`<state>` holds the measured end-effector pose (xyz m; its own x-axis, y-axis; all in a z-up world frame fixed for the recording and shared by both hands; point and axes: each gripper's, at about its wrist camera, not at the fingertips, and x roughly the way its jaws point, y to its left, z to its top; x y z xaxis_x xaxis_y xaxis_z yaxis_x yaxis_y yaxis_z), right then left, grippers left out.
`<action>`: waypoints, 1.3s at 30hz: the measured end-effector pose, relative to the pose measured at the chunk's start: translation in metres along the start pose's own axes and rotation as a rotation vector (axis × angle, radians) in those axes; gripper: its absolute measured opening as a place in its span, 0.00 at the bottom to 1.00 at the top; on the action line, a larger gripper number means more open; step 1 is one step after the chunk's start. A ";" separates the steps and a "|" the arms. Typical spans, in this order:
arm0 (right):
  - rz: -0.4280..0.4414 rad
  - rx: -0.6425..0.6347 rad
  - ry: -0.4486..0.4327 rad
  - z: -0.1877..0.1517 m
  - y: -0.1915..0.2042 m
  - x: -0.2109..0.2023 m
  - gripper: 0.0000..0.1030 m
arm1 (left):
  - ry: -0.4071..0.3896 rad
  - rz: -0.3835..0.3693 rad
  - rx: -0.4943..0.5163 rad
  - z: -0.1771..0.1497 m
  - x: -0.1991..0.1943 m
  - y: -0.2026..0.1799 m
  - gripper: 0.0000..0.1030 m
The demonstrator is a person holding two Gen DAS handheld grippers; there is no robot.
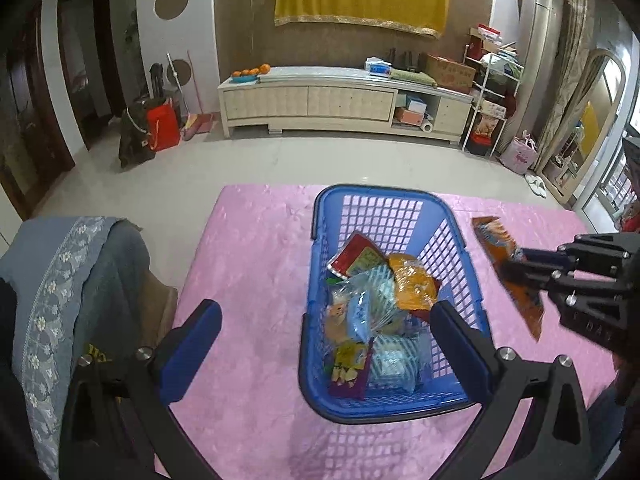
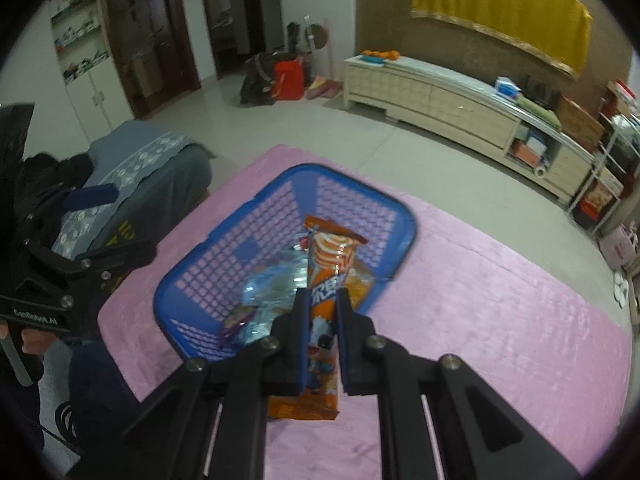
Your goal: Organize snacks
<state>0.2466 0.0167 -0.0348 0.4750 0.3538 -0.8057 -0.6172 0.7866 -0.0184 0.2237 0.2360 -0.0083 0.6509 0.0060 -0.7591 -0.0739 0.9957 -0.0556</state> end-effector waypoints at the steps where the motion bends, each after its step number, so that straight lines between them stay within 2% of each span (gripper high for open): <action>1: 0.004 -0.005 0.008 0.000 0.003 0.005 0.15 | 0.007 -0.002 -0.006 -0.002 0.003 0.003 1.00; 11: 0.002 -0.038 0.106 -0.008 0.028 0.061 0.15 | 0.054 -0.006 0.000 -0.018 0.030 0.018 1.00; 14: -0.028 -0.043 0.135 -0.013 0.030 0.068 0.15 | 0.061 -0.013 -0.010 -0.020 0.033 0.022 1.00; 18: -0.015 -0.036 0.139 -0.016 0.030 0.069 0.15 | 0.068 -0.015 -0.023 -0.021 0.036 0.023 1.00; 22: -0.057 -0.050 0.160 -0.021 0.030 0.068 0.17 | 0.074 -0.011 -0.006 -0.027 0.037 0.019 1.00; 23: -0.065 -0.053 0.148 -0.023 0.031 0.065 0.24 | 0.070 -0.005 0.007 -0.030 0.036 0.015 1.00; 24: -0.069 -0.053 0.140 -0.023 0.031 0.063 0.41 | 0.066 -0.002 0.018 -0.032 0.035 0.013 1.00; 25: -0.072 -0.048 0.123 -0.025 0.030 0.059 0.51 | 0.061 -0.001 0.031 -0.035 0.034 0.011 1.00; 26: -0.067 -0.035 0.102 -0.028 0.029 0.052 0.69 | 0.057 0.001 0.041 -0.038 0.032 0.007 1.00; 27: -0.059 -0.020 0.083 -0.031 0.027 0.045 0.74 | 0.052 0.003 0.047 -0.041 0.031 0.005 1.00; 30: -0.053 0.017 0.041 -0.039 0.021 0.030 0.75 | 0.019 0.004 0.061 -0.050 0.022 -0.004 1.00; 34: -0.089 0.050 -0.017 -0.063 0.013 0.007 0.79 | -0.021 -0.025 0.056 -0.067 0.012 -0.018 1.00; 39: -0.122 0.133 -0.112 -0.096 0.002 -0.032 0.83 | -0.083 -0.012 0.051 -0.089 -0.007 -0.040 1.00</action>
<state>0.1703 -0.0417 -0.0663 0.6122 0.3002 -0.7315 -0.4662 0.8843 -0.0272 0.1546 0.1884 -0.0580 0.7123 -0.0006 -0.7019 -0.0284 0.9992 -0.0297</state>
